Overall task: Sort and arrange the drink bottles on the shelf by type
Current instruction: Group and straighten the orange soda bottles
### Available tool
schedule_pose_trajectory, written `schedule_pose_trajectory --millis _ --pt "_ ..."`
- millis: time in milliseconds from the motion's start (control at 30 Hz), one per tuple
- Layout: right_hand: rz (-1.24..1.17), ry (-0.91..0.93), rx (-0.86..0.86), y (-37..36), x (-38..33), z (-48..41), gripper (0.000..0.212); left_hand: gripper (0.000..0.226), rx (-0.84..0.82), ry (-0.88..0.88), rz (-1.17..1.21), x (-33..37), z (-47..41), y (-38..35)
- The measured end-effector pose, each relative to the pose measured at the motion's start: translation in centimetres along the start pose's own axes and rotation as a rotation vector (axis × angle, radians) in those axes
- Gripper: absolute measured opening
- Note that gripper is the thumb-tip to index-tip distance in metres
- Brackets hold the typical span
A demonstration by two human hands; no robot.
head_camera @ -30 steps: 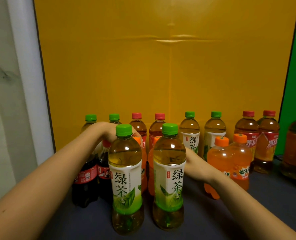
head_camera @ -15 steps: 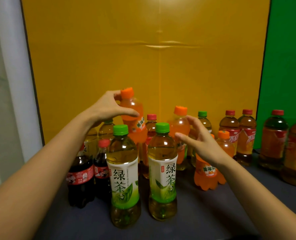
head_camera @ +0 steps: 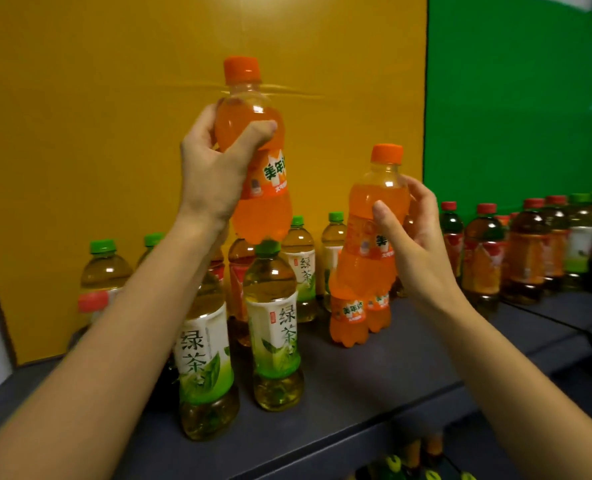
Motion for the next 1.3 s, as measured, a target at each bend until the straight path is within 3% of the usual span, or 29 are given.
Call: schedule_pose_trajectory --millis 300,533,733,867,1067,1233,1300 --pt "0.048 -0.186 0.168 10.9 2.5 5.8 0.039 0.022 0.069 0.354 0.322 -9.8 9.1 -9.3" --pt "0.074 -0.405 0.266 23.2 8.9 8.2 0.061 0.035 0.131 0.589 0.418 -18.0 15.3 -18.8" --pt "0.16 -0.422 0.248 34.4 12.5 8.0 0.044 0.022 0.251 0.65 0.431 -23.8 19.5 -27.5" --pt "0.208 -0.427 0.218 41.1 15.1 7.7 0.039 0.028 0.262 0.656 0.427 -27.1 21.0 -33.1" --pt "0.275 -0.408 0.228 48.8 19.8 6.4 0.041 0.033 0.143 0.644 0.434 -31.4 21.3 -42.2" --pt "0.301 -0.395 0.26 54.3 24.4 4.6 0.043 0.051 0.019 0.62 0.426 -35.7 20.8 -50.0" --pt "0.318 -0.387 0.266 56.5 26.3 3.3 0.043 0.046 -0.032 0.609 0.42 -37.7 20.3 -53.3"
Point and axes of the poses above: each hand's wrist, its own z-axis away from the middle knuckle, its own y-axis out of the back of the hand, x = y × z, the point moved 9 cm from there along -z, towards the middle knuckle, and after that the axes turned 15 degrees about z, right-handed, at the moved point
